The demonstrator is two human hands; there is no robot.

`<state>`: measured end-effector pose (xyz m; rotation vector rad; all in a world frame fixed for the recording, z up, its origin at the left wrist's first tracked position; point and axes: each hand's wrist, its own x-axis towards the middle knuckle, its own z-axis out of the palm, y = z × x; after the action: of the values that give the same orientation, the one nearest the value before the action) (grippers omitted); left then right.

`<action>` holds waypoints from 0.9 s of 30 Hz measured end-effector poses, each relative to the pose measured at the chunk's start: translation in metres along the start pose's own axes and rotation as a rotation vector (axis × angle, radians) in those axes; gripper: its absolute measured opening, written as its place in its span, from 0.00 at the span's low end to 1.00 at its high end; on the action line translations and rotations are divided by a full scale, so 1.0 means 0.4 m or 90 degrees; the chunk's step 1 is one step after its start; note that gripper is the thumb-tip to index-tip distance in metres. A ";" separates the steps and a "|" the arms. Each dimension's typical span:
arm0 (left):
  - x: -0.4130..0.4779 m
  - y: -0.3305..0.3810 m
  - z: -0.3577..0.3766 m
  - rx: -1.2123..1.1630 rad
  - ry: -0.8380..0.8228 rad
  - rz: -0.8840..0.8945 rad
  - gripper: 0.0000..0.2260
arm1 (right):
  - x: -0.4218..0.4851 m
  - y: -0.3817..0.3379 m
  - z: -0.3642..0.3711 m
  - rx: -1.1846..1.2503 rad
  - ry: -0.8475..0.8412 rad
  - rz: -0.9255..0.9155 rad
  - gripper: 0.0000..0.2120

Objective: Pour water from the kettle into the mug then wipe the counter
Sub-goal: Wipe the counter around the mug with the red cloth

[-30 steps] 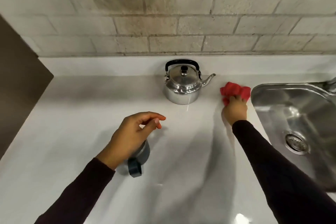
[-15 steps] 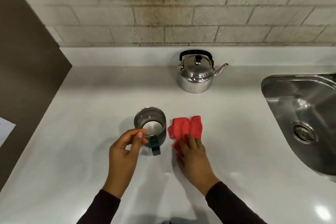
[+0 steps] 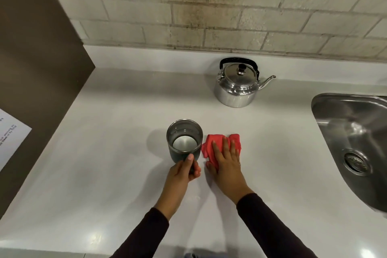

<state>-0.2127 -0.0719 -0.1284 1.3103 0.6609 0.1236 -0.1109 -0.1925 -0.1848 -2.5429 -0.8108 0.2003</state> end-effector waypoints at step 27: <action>-0.068 0.157 -0.226 0.113 0.140 0.057 0.22 | 0.208 -0.208 0.078 0.105 -0.098 -0.310 0.20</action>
<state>-0.2638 0.0107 -0.0698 1.5112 0.8145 0.2903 -0.0941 -0.0724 -0.1733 -2.1217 -1.3801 0.2902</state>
